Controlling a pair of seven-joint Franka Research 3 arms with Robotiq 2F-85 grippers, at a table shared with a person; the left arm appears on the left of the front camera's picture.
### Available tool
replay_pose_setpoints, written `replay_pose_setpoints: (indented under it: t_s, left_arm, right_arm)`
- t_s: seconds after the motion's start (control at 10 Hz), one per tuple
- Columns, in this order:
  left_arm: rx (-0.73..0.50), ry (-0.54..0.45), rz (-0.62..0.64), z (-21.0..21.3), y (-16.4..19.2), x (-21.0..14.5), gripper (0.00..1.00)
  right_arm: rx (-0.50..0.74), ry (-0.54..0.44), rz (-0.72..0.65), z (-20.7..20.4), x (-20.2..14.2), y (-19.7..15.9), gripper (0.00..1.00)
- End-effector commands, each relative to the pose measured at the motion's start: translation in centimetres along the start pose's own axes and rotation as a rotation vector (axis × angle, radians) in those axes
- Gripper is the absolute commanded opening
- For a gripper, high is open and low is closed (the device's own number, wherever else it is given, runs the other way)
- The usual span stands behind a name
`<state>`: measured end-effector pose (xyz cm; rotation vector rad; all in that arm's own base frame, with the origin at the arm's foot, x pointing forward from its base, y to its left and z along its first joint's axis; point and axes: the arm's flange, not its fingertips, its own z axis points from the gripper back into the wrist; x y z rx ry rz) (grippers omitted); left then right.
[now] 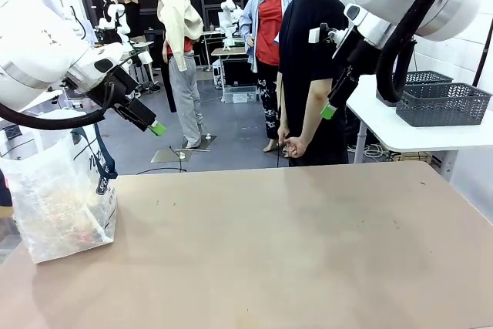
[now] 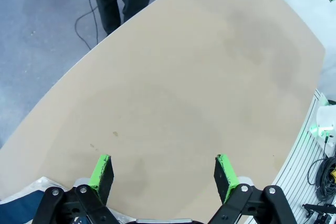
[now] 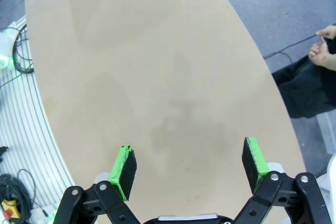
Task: Transfer purchased items from the store into the shopping bag.
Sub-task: Move the Reusable shopping bag to the right side of the table.
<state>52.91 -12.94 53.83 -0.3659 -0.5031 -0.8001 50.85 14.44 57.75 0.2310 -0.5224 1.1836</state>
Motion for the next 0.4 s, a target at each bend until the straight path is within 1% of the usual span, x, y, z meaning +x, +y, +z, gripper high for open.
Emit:
replay_pose_setpoints:
  t_s: [0.0, 0.3]
  left_arm:
    - [0.010, -0.008, 0.004, 0.01, -0.04, -0.32, 1.00]
    - [0.010, -0.008, 0.004, 0.01, -0.04, -0.32, 1.00]
  right_arm:
    - [0.004, 0.011, 0.002, 0.07, -0.05, 0.00, 1.00]
    - [0.004, 0.011, 0.002, 0.07, -0.05, 0.00, 1.00]
